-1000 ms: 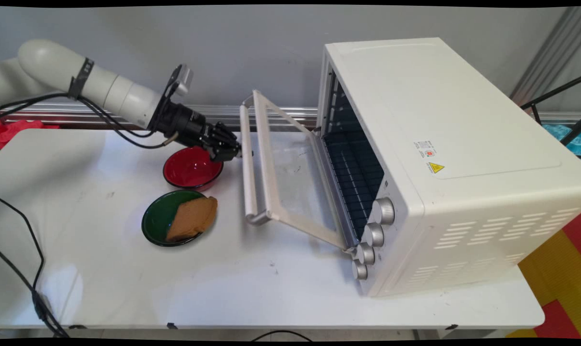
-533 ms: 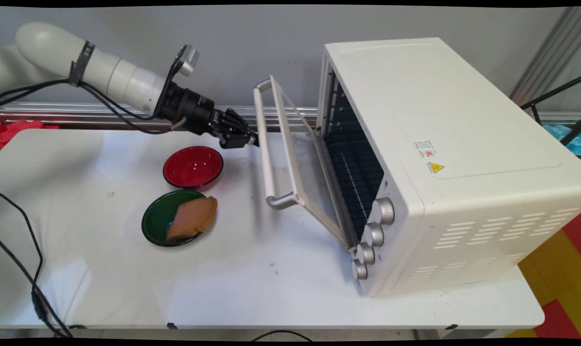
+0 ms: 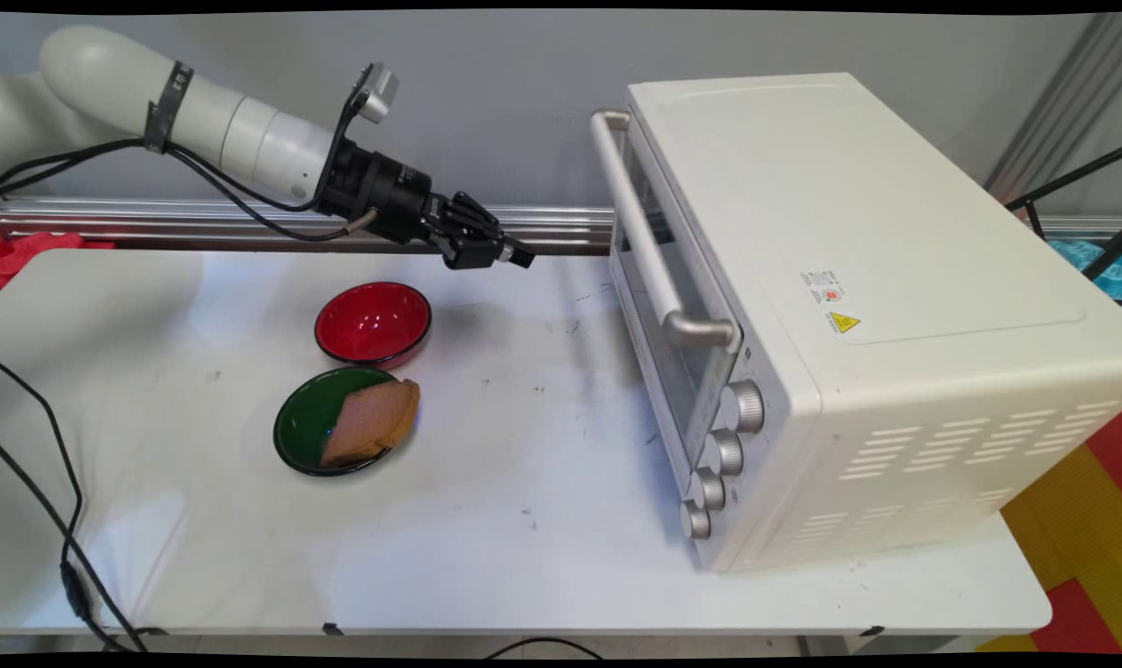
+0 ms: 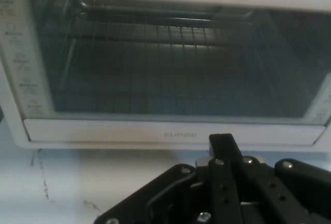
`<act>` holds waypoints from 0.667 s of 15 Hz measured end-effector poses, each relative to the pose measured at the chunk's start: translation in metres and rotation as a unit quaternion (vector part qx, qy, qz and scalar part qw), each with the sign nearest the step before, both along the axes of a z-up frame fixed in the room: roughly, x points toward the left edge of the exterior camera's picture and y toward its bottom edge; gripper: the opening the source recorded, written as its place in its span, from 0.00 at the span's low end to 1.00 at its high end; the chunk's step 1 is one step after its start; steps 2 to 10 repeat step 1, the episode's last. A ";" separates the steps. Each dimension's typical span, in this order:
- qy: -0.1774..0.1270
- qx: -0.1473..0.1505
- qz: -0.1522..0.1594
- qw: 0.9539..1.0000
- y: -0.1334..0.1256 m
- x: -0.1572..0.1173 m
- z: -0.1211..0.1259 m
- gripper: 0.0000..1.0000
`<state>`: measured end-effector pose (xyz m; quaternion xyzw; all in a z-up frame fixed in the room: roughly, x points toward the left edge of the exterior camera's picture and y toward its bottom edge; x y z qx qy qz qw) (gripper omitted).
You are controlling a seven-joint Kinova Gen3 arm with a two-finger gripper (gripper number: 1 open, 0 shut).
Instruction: Close the oven
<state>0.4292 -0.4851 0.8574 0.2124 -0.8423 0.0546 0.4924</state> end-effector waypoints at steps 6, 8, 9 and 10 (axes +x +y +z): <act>0.001 -0.001 0.001 1.000 -0.001 -0.001 0.001 0.00; 0.001 -0.001 0.001 1.000 -0.001 -0.001 0.001 0.00; 0.001 -0.001 0.001 1.000 -0.001 -0.001 0.001 0.00; 0.001 -0.001 0.001 1.000 -0.001 -0.001 0.001 0.00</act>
